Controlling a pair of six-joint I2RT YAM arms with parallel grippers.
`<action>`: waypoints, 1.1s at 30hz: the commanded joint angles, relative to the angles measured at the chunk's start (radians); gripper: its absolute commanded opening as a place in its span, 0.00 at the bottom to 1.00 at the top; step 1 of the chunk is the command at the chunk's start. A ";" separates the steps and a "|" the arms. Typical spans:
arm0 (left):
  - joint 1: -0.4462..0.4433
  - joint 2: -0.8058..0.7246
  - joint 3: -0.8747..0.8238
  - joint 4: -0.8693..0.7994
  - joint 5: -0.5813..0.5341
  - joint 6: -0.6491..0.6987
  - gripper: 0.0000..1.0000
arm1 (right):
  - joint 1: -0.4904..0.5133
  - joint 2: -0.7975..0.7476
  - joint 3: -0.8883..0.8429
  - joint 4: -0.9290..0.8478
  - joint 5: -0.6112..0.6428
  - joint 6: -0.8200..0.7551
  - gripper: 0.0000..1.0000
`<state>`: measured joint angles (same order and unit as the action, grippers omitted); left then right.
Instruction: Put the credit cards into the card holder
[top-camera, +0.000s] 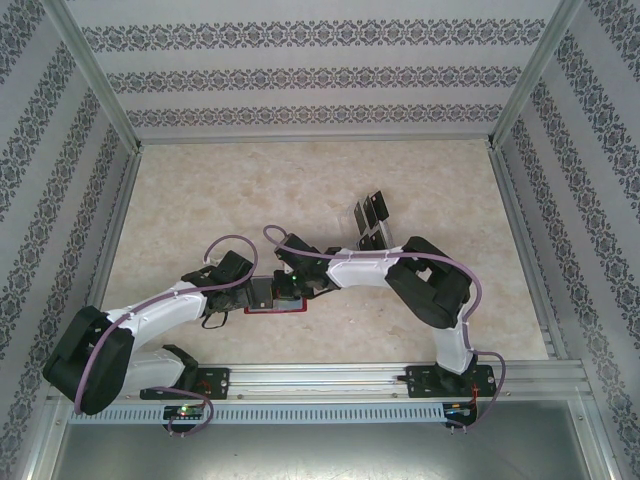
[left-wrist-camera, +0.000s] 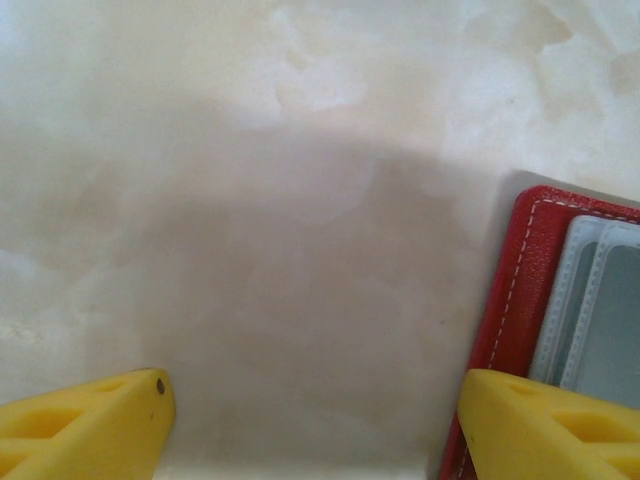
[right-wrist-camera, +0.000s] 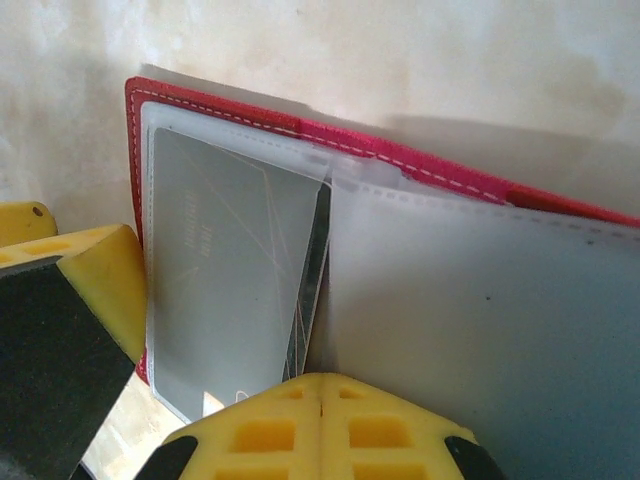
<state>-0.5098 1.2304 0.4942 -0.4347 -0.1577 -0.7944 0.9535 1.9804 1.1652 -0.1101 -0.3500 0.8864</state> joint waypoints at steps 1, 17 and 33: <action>-0.012 0.033 -0.042 0.071 0.080 -0.014 0.78 | 0.018 0.041 0.031 0.007 -0.017 -0.014 0.00; -0.013 0.027 -0.020 0.065 0.081 -0.009 0.78 | -0.023 -0.081 -0.154 0.025 0.072 -0.010 0.02; -0.013 -0.001 0.040 0.022 0.063 0.011 0.78 | -0.107 -0.115 -0.204 -0.036 0.102 -0.076 0.00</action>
<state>-0.5098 1.2266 0.5091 -0.4484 -0.1413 -0.7937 0.8593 1.8648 0.9890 -0.0330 -0.3264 0.8524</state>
